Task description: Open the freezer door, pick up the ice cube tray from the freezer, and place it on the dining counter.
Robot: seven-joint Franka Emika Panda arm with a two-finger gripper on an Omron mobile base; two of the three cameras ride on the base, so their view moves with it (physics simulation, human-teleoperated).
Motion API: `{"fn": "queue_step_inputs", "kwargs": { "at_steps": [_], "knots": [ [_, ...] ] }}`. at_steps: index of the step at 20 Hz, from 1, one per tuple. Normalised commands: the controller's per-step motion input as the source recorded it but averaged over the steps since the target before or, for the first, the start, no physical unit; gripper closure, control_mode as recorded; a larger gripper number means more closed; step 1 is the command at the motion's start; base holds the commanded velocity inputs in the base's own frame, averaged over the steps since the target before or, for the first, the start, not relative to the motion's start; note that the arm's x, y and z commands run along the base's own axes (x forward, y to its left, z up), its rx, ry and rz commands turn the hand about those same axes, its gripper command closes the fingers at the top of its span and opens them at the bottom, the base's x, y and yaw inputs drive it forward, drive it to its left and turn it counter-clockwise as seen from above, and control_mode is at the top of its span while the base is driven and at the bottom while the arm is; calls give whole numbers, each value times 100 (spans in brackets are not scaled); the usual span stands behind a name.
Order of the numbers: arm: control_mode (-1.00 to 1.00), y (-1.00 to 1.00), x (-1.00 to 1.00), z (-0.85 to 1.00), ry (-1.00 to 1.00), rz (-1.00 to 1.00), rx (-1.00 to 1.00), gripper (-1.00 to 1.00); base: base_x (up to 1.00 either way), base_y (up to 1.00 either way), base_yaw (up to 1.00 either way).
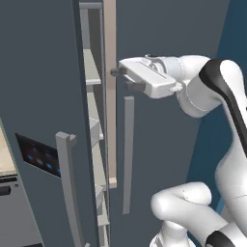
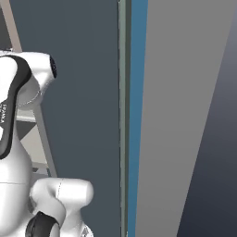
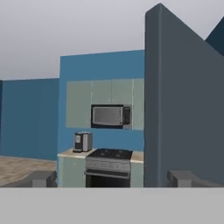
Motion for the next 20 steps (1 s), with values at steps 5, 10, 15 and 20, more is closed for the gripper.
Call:
{"fn": "queue_step_inputs", "kwargs": {
  "at_steps": [5,10,15,20],
  "knots": [
    [-100,25,37,-3,0,0,0,-100,0,0,0],
    [-100,27,31,-10,0,0,0,-100,0,0,0],
    [-100,27,30,-1,0,0,0,-100,0,0,0],
    [-100,26,32,0,0,0,0,-100,0,0,0]
  ]
}}
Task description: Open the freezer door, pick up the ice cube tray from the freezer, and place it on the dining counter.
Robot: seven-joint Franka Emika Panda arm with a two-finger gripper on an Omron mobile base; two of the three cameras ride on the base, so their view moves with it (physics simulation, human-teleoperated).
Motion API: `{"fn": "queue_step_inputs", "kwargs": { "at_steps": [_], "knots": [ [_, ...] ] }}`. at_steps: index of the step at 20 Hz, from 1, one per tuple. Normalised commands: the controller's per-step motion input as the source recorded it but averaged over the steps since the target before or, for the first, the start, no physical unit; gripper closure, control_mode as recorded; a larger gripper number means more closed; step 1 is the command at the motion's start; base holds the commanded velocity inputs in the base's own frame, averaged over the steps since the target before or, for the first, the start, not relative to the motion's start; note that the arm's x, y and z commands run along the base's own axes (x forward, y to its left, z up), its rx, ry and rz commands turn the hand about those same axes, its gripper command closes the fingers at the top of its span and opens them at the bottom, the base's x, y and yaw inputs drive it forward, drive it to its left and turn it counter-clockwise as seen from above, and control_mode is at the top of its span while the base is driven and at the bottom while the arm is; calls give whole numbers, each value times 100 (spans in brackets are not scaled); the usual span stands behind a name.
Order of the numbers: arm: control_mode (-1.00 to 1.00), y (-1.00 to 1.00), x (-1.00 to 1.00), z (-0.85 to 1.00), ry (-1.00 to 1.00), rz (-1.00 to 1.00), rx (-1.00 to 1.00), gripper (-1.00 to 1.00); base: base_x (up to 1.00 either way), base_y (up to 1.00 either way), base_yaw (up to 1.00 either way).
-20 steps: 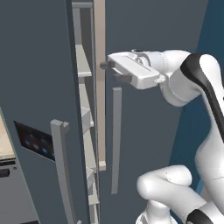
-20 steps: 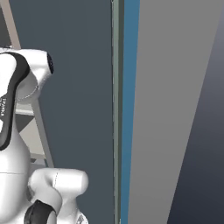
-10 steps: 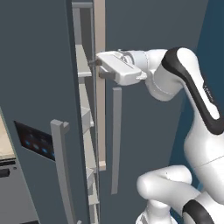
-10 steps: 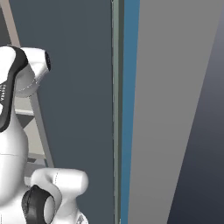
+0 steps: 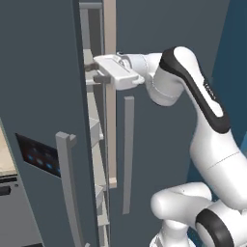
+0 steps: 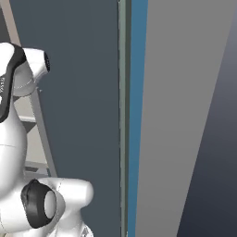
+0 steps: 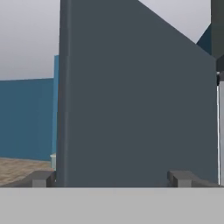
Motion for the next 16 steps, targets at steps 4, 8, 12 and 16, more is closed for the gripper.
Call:
{"fn": "queue_step_inputs", "kwargs": {
  "at_steps": [4,8,12,16],
  "knots": [
    [-100,34,9,-1,0,0,0,-100,0,0,0],
    [-100,43,0,-4,0,0,-1,-100,0,0,0],
    [-100,43,0,-4,0,0,0,-100,0,0,0],
    [-100,40,-1,-1,0,0,0,-100,0,0,0]
  ]
}}
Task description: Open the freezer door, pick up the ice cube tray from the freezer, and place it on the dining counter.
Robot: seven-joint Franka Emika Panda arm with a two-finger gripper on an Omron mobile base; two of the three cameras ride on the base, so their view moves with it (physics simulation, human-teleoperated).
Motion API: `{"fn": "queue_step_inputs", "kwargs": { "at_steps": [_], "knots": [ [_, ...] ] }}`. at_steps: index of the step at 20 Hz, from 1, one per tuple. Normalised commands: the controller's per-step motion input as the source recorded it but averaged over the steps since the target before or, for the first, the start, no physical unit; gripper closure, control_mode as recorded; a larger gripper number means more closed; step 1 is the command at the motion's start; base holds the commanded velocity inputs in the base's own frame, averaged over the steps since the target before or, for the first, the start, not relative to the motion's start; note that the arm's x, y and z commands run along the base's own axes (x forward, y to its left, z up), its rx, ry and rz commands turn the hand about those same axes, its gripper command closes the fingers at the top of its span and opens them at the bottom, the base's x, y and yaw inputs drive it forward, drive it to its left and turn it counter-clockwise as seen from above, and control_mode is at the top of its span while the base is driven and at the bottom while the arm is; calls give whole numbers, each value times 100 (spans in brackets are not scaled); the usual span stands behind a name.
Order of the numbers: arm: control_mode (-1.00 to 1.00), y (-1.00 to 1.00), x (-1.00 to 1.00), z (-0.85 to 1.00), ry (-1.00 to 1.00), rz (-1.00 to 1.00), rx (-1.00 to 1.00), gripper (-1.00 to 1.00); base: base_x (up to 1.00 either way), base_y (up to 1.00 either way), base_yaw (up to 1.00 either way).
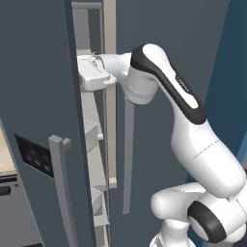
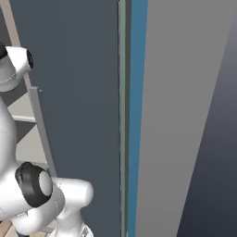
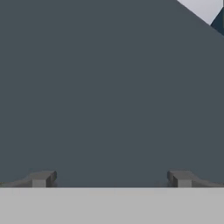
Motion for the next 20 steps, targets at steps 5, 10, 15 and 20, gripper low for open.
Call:
{"fn": "queue_step_inputs", "kwargs": {
  "at_steps": [5,10,15,20],
  "knots": [
    [-100,38,-18,-1,0,0,0,-100,0,0,0],
    [-100,47,-38,-6,0,0,-1,-100,0,0,0],
    [-100,50,-38,-9,0,0,-1,-100,0,0,0],
    [-100,52,-32,-16,0,0,-1,-100,0,0,0]
  ]
}}
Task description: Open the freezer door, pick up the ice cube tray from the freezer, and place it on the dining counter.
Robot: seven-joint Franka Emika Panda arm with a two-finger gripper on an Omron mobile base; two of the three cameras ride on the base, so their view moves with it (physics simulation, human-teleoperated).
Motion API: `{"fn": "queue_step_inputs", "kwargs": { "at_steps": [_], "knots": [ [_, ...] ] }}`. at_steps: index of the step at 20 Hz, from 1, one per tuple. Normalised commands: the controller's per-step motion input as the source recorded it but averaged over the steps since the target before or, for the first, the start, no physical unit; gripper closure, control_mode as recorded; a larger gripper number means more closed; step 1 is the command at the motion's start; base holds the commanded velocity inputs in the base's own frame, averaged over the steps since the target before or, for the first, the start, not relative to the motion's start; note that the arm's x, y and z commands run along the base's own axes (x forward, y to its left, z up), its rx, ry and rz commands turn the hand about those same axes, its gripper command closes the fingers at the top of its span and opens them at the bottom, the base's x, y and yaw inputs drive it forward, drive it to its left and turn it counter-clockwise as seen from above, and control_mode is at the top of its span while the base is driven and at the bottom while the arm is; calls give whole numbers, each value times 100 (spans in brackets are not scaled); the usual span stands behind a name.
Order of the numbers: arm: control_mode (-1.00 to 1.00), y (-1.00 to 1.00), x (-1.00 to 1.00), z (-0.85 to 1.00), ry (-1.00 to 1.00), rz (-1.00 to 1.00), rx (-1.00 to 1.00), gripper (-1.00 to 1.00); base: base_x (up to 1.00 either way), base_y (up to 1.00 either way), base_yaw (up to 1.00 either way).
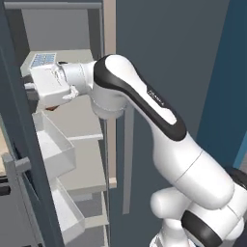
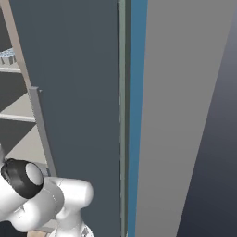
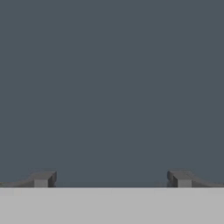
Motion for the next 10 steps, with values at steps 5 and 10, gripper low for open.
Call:
{"fn": "queue_step_inputs", "kwargs": {
  "at_steps": [5,10],
  "knots": [
    [-100,45,-16,-5,0,0,0,-100,0,0,0],
    [-100,46,-5,-3,0,0,0,-100,0,0,0]
  ]
}}
